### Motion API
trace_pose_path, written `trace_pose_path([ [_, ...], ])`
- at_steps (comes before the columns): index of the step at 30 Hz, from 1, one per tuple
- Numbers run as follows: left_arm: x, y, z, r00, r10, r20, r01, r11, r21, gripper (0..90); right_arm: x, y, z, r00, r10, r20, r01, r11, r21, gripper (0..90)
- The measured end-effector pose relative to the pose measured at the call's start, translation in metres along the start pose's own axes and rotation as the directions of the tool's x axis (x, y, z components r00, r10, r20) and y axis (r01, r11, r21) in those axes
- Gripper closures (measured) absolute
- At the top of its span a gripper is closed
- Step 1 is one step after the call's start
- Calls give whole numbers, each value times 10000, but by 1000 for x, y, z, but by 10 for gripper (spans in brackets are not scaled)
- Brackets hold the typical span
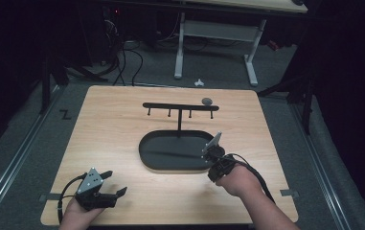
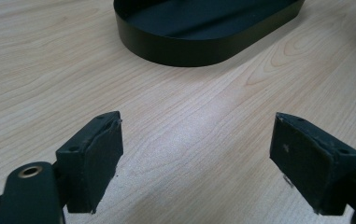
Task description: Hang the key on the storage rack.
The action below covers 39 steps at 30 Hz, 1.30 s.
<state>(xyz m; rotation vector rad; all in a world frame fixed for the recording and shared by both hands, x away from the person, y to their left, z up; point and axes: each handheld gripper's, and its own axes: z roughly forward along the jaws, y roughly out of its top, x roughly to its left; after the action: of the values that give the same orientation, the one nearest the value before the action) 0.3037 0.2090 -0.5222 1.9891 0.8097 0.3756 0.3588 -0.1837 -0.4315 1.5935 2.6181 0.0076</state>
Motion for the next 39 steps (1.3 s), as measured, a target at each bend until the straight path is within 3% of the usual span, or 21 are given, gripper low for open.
trace_pose_path([
  [39, 0, 0, 0, 10000, -14, 32, 14, 10000, 4, 178, -25, 14, -74, 9987, 414, 285, -390, 9959, -811, 683],
])
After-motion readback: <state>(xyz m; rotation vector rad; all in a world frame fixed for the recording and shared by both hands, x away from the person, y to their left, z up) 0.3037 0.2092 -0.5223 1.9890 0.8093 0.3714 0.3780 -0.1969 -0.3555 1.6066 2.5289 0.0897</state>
